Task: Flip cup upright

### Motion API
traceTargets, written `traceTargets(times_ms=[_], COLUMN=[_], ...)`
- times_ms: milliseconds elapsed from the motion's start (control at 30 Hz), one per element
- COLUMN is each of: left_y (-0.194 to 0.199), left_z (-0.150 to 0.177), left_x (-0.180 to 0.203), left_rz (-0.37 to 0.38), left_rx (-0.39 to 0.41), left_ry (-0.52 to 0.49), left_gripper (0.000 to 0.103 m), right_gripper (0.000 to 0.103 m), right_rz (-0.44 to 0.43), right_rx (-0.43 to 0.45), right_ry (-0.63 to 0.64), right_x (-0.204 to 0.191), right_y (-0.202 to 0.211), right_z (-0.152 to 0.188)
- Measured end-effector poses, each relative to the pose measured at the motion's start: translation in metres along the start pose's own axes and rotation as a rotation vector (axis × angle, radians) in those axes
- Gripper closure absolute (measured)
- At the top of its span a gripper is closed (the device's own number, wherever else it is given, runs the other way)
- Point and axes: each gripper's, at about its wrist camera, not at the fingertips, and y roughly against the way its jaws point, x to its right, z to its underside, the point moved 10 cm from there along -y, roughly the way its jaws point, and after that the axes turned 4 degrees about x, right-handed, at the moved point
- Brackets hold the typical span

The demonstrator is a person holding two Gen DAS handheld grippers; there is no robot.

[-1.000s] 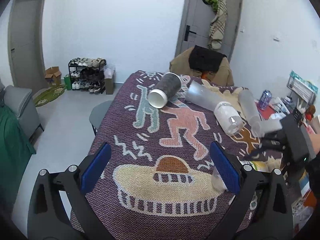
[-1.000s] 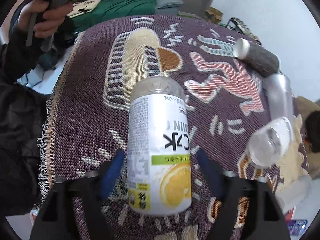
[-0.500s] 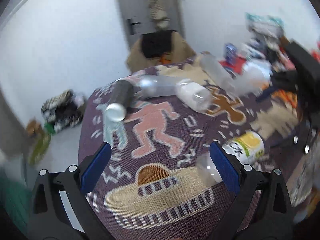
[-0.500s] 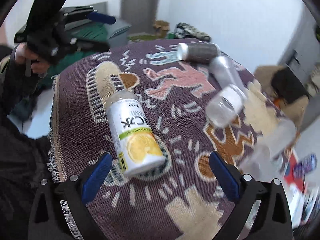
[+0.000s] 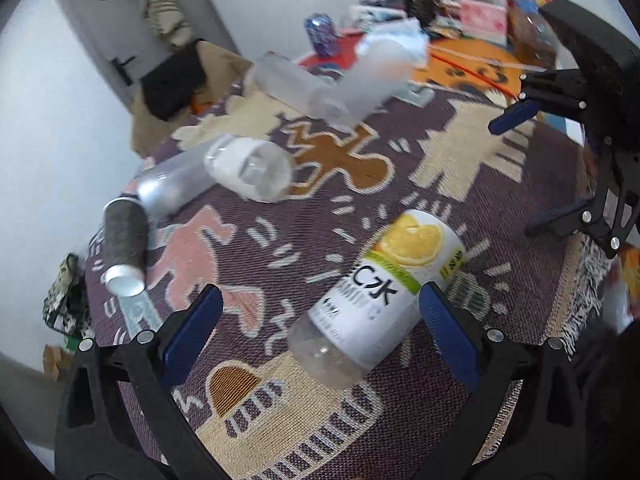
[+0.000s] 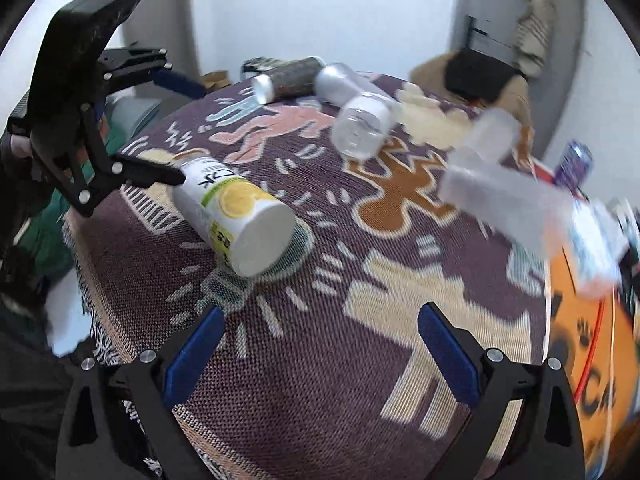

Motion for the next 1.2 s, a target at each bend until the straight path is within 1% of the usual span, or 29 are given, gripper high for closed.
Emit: traceTargets(times_ms=[67, 133, 200, 267, 333, 500, 600, 633, 700, 767, 833, 867, 900, 933, 967, 1000, 1033, 1100, 1200], left_y=[-0.005, -0.011, -0.018, -0.023, -0.028, -0.044, -0.054, -0.059, -0.066, -0.071, -0.078, -0.08, -0.08, -0.078, -0.079, -0.077, -0.077, -0.073, -0.053], left_z=[-0.001, -0.003, -0.003, -0.003, -0.004, -0.002, 0.002, 0.005, 0.007, 0.008, 0.01, 0.009, 0.005, 0.0, -0.004, -0.008, -0.013, -0.023, -0.038], left_x=[0.01, 0.023, 0.036, 0.044, 0.051, 0.063, 0.066, 0.066, 0.067, 0.068, 0.069, 0.069, 0.069, 0.069, 0.069, 0.068, 0.06, 0.047, 0.037], left_rz=[0.027, 0.063, 0.082, 0.099, 0.1, 0.08, 0.081, 0.073, 0.08, 0.09, 0.081, 0.079, 0.077, 0.09, 0.119, 0.153, 0.153, 0.102, 0.122], left_rx=[-0.023, -0.05, -0.083, -0.115, -0.141, -0.221, -0.272, -0.301, -0.334, -0.353, -0.371, -0.372, -0.356, -0.335, -0.327, -0.322, -0.309, -0.263, -0.179], left_ry=[-0.048, -0.113, -0.188, -0.24, -0.292, -0.427, -0.486, -0.514, -0.539, -0.539, -0.552, -0.551, -0.54, -0.52, -0.488, -0.437, -0.386, -0.349, -0.255], left_gripper=[0.005, 0.005, 0.005, 0.005, 0.006, 0.006, 0.006, 0.006, 0.006, 0.006, 0.007, 0.007, 0.009, 0.02, 0.027, 0.039, 0.039, 0.04, 0.04], right_gripper=[0.008, 0.008, 0.008, 0.008, 0.008, 0.008, 0.008, 0.008, 0.008, 0.008, 0.008, 0.008, 0.008, 0.008, 0.008, 0.008, 0.008, 0.008, 0.008], right_rz=[0.019, 0.071, 0.077, 0.119, 0.153, 0.18, 0.187, 0.188, 0.204, 0.216, 0.215, 0.216, 0.22, 0.227, 0.229, 0.228, 0.226, 0.23, 0.23], right_rx=[0.015, 0.032, 0.056, 0.061, 0.068, 0.084, 0.1, 0.106, 0.115, 0.119, 0.123, 0.123, 0.122, 0.122, 0.124, 0.126, 0.131, 0.137, 0.147], right_ry=[-0.035, -0.064, -0.123, -0.145, -0.173, -0.235, -0.249, -0.257, -0.271, -0.283, -0.299, -0.302, -0.301, -0.298, -0.297, -0.298, -0.302, -0.305, -0.315], right_x=[0.002, 0.007, 0.011, 0.016, 0.021, 0.028, 0.028, 0.029, 0.032, 0.034, 0.036, 0.036, 0.036, 0.037, 0.037, 0.037, 0.037, 0.038, 0.039], right_y=[0.002, 0.004, 0.006, 0.007, 0.007, 0.011, 0.017, 0.019, 0.023, 0.025, 0.025, 0.026, 0.026, 0.026, 0.027, 0.028, 0.029, 0.03, 0.032], right_z=[0.005, 0.01, 0.014, 0.019, 0.024, 0.04, 0.045, 0.047, 0.05, 0.053, 0.056, 0.058, 0.059, 0.06, 0.061, 0.062, 0.062, 0.063, 0.063])
